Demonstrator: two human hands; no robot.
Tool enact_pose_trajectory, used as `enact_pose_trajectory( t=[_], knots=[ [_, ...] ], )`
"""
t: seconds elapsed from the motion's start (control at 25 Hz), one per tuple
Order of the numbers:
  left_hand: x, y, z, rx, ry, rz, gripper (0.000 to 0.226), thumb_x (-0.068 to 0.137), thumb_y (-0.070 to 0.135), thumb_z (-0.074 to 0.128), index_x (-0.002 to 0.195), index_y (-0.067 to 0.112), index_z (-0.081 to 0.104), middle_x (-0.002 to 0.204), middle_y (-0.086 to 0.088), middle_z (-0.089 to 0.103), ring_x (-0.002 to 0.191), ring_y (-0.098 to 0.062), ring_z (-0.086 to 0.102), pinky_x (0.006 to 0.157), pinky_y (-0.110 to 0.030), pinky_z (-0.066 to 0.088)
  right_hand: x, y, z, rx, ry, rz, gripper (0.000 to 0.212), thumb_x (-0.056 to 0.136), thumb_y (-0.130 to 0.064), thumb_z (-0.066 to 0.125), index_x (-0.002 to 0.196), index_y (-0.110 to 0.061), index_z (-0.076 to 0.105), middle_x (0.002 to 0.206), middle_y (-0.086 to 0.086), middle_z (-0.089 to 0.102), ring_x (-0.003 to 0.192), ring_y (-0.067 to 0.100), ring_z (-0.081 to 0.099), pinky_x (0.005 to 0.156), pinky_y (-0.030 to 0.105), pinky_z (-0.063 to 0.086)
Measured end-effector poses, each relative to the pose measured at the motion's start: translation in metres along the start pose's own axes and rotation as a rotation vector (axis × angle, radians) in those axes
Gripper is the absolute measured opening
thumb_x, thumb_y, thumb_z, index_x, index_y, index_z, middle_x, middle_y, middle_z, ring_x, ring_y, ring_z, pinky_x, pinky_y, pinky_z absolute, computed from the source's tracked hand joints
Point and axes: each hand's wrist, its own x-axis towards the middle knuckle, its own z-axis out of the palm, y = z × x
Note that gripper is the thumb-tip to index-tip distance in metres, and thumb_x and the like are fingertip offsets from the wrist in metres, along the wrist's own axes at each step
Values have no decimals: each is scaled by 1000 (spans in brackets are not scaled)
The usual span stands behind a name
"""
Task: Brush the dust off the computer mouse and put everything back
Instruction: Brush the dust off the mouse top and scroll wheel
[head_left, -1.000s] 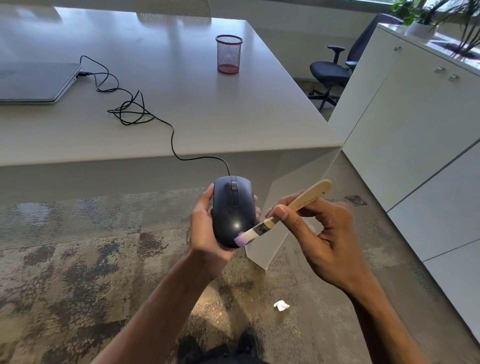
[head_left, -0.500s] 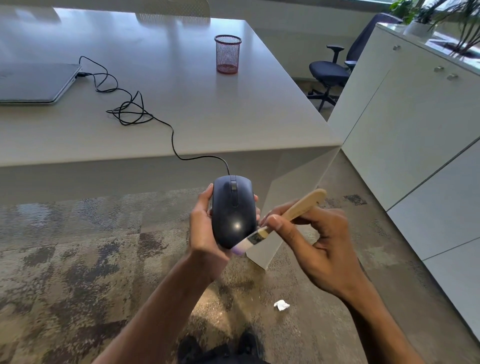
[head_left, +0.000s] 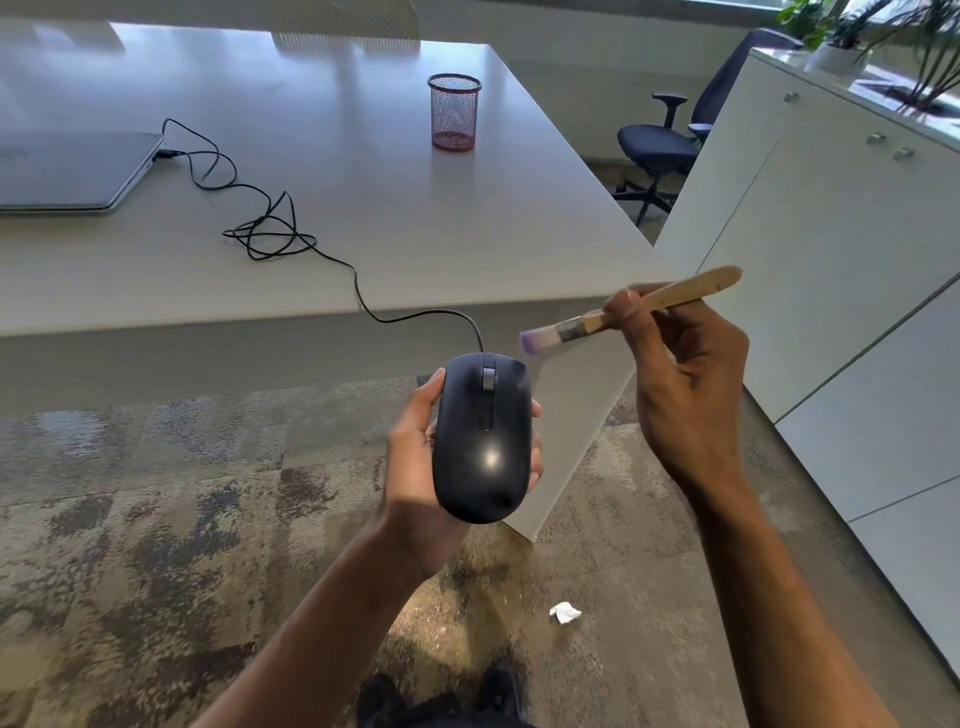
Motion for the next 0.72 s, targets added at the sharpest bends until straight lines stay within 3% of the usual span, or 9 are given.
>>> enact_pose_trajectory(
  t=[0.08,0.2,0.28,0.4,0.56,0.72],
  knots=[
    [0,0,0,9,26,1,66,95,55,39,116,-5,57,77,-15,65,62,-25,61,54,-30,54,-2,-6,1,67,-20,-33,14,99,-20,58,89,-24,67,85,-21,69,85,1,68,78,16,53],
    [0,0,-2,31,70,10,66,93,56,44,118,-3,61,81,-16,66,65,-24,63,57,-30,55,-15,-18,-2,139,-223,-110,18,96,-24,55,85,-23,70,84,-18,71,83,10,71,79,25,55],
    [1,0,-3,56,81,15,63,94,57,44,113,0,65,82,-13,67,66,-22,64,59,-30,54,-19,-22,-3,104,-303,-147,18,96,-25,56,86,-22,71,84,-15,72,81,10,71,76,23,55],
    [0,-2,1,41,41,2,64,94,56,43,112,-2,63,79,-12,69,64,-22,66,57,-30,55,-15,-23,0,-24,-209,-159,14,96,-25,59,88,-19,69,79,-22,69,81,-3,69,74,8,48],
    [-1,-3,4,55,-16,17,66,95,54,40,120,-5,55,75,-11,68,61,-21,64,56,-30,54,-5,-19,6,-126,-14,-148,13,97,-23,60,91,-16,68,85,-33,60,81,-19,63,71,1,46],
    [0,-1,-1,30,-20,25,66,94,55,41,119,-5,55,76,-11,67,63,-21,63,57,-30,54,-9,-17,7,-54,64,-135,9,98,-22,59,94,-18,66,79,-36,65,78,-11,68,69,4,49]
  ],
)
